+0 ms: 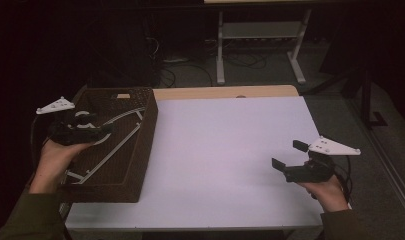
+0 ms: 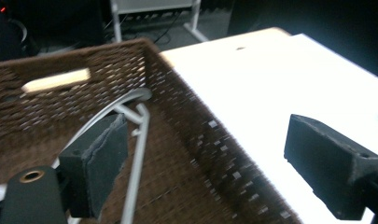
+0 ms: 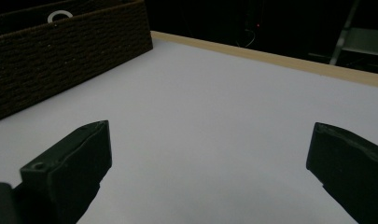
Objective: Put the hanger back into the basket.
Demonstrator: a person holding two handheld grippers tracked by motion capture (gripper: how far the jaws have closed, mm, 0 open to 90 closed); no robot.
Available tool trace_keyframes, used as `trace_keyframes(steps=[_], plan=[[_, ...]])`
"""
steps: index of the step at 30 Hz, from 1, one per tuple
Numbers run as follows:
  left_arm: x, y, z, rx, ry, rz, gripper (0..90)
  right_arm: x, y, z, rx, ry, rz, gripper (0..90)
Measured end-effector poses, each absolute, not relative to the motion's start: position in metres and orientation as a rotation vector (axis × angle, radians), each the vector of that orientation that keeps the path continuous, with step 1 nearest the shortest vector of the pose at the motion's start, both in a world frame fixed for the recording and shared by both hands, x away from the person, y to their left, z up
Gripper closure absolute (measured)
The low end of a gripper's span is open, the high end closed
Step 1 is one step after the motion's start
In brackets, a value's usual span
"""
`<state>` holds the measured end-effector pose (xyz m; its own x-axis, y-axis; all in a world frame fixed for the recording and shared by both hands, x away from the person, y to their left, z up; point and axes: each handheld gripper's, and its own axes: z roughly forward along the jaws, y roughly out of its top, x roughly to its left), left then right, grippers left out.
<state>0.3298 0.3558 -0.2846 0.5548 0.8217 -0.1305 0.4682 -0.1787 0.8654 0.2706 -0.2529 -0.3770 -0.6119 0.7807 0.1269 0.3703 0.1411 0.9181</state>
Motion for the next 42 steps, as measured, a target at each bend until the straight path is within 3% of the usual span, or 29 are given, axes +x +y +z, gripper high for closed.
trace_keyframes(steps=[18, 42], plan=[[0.302, 0.294, -0.298, 1.696, 0.861, 0.416, 9.6, 0.275, -0.233, -0.343, 0.999, 2.045, 1.543, 0.0], [0.301, 0.259, -0.328, 1.637, 0.739, 0.389, 2.8, 0.284, -0.220, -0.316, 0.930, 1.994, 1.662, 0.0]])
